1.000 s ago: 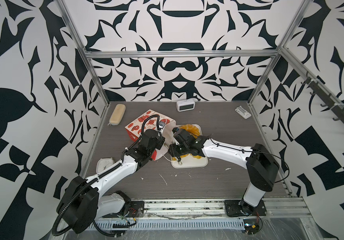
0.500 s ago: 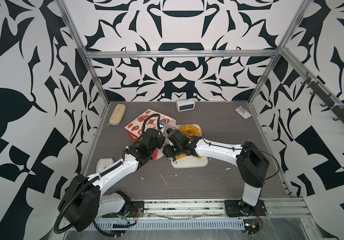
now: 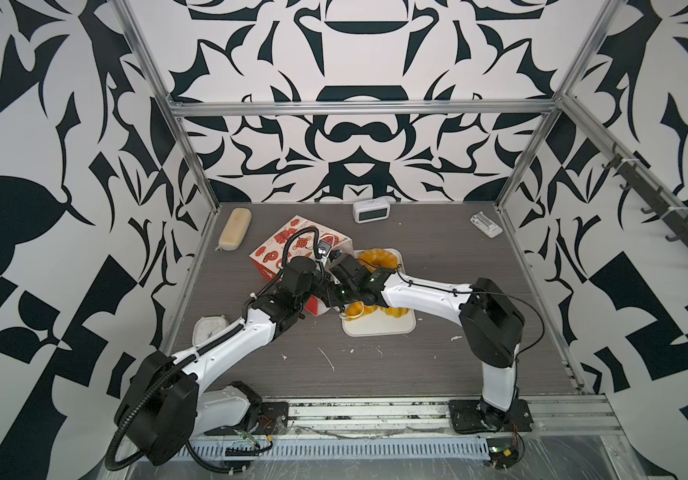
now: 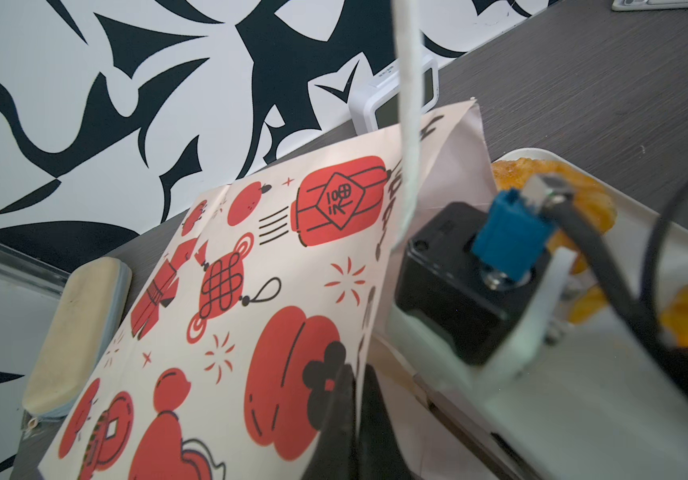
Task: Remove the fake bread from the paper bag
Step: 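Push the right tongs deeper into the bag around the ring bread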
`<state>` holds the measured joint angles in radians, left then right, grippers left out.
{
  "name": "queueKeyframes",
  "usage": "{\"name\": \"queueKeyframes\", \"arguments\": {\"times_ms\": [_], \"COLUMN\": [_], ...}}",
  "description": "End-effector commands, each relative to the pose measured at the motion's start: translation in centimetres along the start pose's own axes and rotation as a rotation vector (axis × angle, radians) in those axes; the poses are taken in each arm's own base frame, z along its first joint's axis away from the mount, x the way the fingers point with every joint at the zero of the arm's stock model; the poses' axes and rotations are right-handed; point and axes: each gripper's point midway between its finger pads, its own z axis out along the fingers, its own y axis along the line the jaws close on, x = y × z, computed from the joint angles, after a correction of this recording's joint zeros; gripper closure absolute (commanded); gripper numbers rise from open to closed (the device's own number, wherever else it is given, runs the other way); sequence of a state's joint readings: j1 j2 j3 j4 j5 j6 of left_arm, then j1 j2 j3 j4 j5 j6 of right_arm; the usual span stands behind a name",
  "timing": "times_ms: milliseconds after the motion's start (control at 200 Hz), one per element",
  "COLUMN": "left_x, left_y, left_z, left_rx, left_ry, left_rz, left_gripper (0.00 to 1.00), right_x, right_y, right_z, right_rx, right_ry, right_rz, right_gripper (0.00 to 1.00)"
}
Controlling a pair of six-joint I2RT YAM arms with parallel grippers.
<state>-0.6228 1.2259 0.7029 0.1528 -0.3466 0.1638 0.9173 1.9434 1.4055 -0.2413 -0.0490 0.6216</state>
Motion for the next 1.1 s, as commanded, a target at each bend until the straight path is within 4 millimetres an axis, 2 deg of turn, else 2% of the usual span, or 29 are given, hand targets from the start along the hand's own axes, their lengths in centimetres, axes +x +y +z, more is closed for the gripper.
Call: {"name": "queueKeyframes", "arguments": {"times_ms": [0, 205, 575, 725, 965, 1095], "left_x": [-1.9, -2.0, -3.0, -3.4, -3.3, -3.1], "left_y": [0.1, 0.3, 0.3, 0.4, 0.3, 0.1], "left_z": [-0.6, -0.8, -0.8, -0.7, -0.6, -0.6], "left_rx": [0.013, 0.006, 0.009, 0.013, 0.015, 0.021], "left_ry": [-0.064, -0.059, -0.063, -0.06, -0.049, -0.044], "left_rz": [-0.033, -0.04, -0.063, -0.063, -0.065, -0.068], "left_gripper": [1.0, 1.0, 1.0, 1.0, 1.0, 1.0], "right_x": [-3.6, -4.4, -3.8, -4.1, -4.6, -4.6], "right_y": [1.5, 1.7, 1.0, 0.7, 0.2, 0.0], "right_z": [-1.2, -1.5, -0.9, -1.6, -2.4, -1.8], "right_rx": [-0.05, -0.106, -0.128, -0.139, -0.11, -0.093], "right_ry": [-0.119, -0.194, -0.236, -0.29, -0.328, -0.313], "right_rz": [0.009, 0.038, 0.085, 0.107, 0.089, 0.087], "right_gripper": [0.47, 0.46, 0.47, 0.49, 0.5, 0.5]}}
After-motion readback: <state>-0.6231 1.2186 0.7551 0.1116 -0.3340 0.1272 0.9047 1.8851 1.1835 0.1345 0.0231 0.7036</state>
